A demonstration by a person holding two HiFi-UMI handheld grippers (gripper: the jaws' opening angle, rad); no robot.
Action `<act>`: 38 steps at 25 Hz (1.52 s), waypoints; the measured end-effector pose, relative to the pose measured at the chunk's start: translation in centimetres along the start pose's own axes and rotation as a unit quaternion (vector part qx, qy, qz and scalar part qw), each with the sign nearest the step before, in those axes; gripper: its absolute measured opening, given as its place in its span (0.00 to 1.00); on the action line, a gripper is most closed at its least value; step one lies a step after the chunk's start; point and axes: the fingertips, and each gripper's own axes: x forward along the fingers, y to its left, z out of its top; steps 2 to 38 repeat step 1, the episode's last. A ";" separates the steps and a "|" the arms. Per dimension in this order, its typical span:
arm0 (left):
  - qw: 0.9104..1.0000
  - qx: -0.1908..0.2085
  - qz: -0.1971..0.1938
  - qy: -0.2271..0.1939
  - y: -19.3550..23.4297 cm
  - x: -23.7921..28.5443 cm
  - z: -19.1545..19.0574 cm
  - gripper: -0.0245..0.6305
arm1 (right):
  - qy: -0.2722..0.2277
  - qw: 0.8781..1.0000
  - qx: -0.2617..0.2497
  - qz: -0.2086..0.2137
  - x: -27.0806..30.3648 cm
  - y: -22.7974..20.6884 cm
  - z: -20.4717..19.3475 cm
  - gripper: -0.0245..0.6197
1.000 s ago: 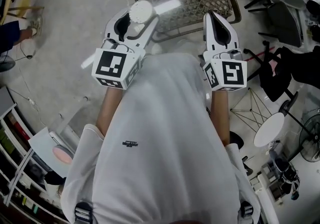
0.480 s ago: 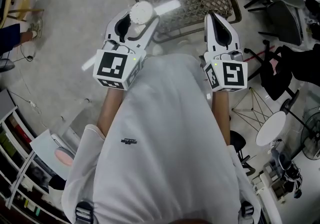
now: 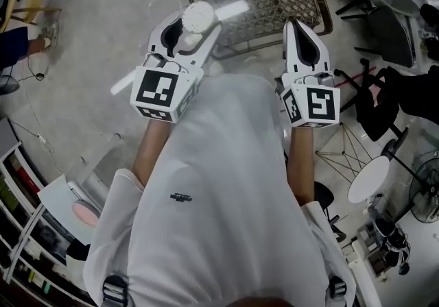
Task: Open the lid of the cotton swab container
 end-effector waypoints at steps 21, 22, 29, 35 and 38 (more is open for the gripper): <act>1.000 0.000 0.000 0.000 0.0 0.0 0.0 0.41 | 0.000 1.000 0.000 -0.001 0.0 0.0 0.0 0.04; 1.000 0.000 0.000 0.000 0.0 0.0 0.0 0.41 | 0.000 1.000 0.000 -0.001 0.0 0.0 0.0 0.04; 1.000 0.000 0.000 0.000 0.0 0.0 0.0 0.41 | 0.000 1.000 0.000 -0.001 0.0 0.0 0.0 0.04; 1.000 0.000 0.000 0.000 0.0 0.0 0.0 0.41 | 0.000 1.000 0.000 -0.001 0.0 0.0 0.0 0.04; 1.000 0.000 0.000 0.000 0.0 0.0 0.0 0.41 | 0.000 1.000 0.000 -0.001 0.0 0.0 0.0 0.04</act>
